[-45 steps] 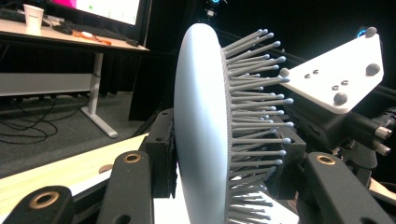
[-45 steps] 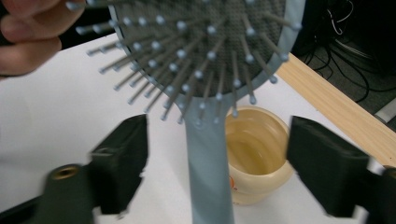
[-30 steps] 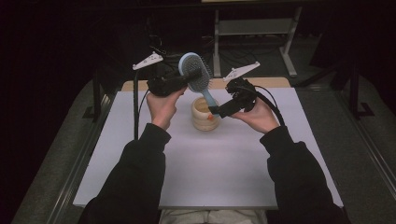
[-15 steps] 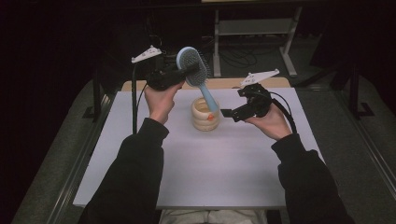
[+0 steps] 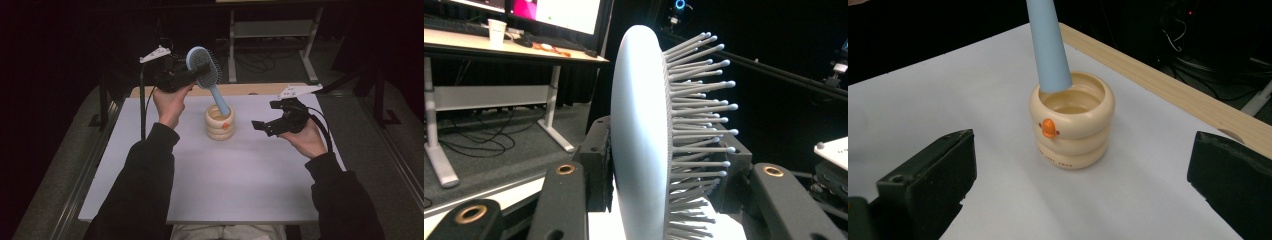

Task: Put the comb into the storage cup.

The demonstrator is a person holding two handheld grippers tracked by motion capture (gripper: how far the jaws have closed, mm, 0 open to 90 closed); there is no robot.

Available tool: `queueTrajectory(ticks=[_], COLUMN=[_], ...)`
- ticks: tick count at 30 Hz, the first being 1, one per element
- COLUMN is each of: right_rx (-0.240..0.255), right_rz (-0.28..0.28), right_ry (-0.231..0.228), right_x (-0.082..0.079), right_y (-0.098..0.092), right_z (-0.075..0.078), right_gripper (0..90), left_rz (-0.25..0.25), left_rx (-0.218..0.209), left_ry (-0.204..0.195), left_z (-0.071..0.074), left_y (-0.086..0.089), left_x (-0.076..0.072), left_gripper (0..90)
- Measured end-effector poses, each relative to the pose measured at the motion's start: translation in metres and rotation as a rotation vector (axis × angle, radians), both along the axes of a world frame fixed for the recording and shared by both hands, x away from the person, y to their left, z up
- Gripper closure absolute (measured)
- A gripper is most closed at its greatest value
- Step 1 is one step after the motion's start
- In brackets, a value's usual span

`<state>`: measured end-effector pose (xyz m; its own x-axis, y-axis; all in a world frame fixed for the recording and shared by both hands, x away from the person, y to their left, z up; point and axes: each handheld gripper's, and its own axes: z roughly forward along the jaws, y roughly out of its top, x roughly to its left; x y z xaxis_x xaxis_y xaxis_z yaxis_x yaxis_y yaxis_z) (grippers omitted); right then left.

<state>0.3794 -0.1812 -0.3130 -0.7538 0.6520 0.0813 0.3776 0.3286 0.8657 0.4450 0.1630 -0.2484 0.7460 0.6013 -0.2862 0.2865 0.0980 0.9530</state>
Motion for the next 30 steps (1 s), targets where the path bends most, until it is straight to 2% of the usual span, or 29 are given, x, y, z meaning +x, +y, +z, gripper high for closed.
queueTrajectory(ticks=[5,10,13,15,17,23,27,30], right_rx=[0.039,0.052,0.071,0.074,0.085,0.112,0.095,0.095], right_rz=[-0.010,-0.025,-0.049,-0.053,-0.070,-0.094,-0.096,-0.106], right_ry=[0.012,0.000,-0.015,-0.013,-0.012,-0.002,0.006,0.011], right_x=[-0.008,-0.019,-0.030,-0.031,-0.036,-0.044,-0.051,-0.063], right_y=[-0.019,-0.034,-0.050,-0.053,-0.064,-0.078,-0.082,-0.089], right_z=[-0.012,-0.023,-0.033,-0.035,-0.043,-0.050,-0.056,-0.066], right_gripper=[0.0,0.0,0.0,0.0,0.0,0.0,0.0,0.0], left_rz=[0.011,0.020,0.031,0.036,0.044,0.047,0.049,0.055], left_rx=[0.005,0.002,0.019,0.030,0.039,0.066,0.077,0.082], left_ry=[-0.001,0.002,-0.001,-0.002,-0.004,-0.005,-0.013,-0.011], left_z=[-0.003,-0.005,-0.007,-0.008,-0.009,-0.012,-0.012,-0.013], left_y=[0.000,0.000,0.000,-0.001,-0.001,-0.003,-0.004,-0.003], left_x=[0.004,0.007,0.009,0.010,0.011,0.013,0.013,0.014], left_gripper=[53.2,53.1,53.0,53.1,53.0,52.9,52.9,52.9])
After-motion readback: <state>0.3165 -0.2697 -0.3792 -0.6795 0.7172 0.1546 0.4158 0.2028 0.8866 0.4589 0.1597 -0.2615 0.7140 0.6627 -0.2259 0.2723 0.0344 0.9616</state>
